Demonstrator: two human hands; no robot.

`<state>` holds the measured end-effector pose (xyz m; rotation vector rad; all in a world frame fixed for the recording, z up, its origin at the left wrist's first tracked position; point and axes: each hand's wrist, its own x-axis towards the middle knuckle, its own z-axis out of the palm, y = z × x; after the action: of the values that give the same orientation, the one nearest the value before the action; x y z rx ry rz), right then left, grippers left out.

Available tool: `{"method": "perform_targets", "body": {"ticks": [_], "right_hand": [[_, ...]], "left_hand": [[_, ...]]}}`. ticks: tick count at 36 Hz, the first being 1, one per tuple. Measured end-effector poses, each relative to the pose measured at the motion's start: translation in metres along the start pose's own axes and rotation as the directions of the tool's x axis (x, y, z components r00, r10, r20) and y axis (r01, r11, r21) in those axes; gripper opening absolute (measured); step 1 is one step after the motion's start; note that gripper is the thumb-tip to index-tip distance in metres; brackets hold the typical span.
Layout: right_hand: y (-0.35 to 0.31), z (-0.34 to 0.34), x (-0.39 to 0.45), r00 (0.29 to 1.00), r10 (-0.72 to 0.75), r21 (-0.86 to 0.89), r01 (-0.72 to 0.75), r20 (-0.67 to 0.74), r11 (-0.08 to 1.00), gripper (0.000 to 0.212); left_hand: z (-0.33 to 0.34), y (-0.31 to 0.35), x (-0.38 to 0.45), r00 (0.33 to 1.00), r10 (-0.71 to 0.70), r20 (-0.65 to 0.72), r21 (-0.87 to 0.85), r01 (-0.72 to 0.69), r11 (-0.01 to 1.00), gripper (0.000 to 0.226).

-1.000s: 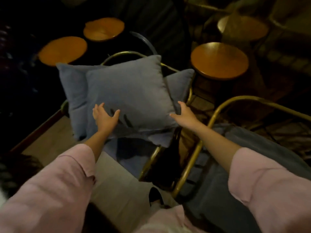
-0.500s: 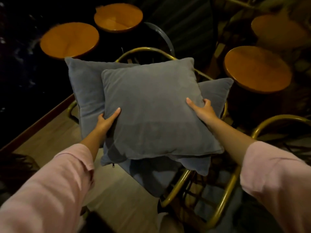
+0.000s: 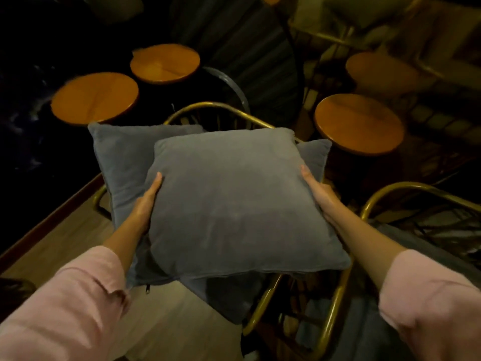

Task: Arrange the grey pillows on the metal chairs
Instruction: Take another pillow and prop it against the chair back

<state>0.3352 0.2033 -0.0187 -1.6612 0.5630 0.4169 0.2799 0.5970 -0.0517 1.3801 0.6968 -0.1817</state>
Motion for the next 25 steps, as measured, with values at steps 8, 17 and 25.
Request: {"method": "perform_targets", "body": {"ticks": [8, 17, 25], "right_hand": [[0.007, -0.080, -0.032, 0.977, -0.190, 0.202, 0.206, -0.095, 0.957, 0.122], [0.004, -0.207, -0.070, 0.912, -0.238, 0.370, 0.359, -0.334, 0.857, 0.140], [0.043, -0.343, -0.112, 0.837, -0.201, 0.424, 0.447, -0.509, 0.788, 0.151]], "left_hand": [[0.067, 0.036, -0.035, 0.980, 0.128, 0.150, -0.128, -0.109, 0.986, 0.053], [0.225, 0.099, -0.076, 0.895, 0.180, 0.408, 0.006, -0.200, 0.980, 0.050], [0.380, 0.107, -0.131, 0.792, 0.124, 0.598, 0.171, -0.277, 0.946, 0.115]]}}
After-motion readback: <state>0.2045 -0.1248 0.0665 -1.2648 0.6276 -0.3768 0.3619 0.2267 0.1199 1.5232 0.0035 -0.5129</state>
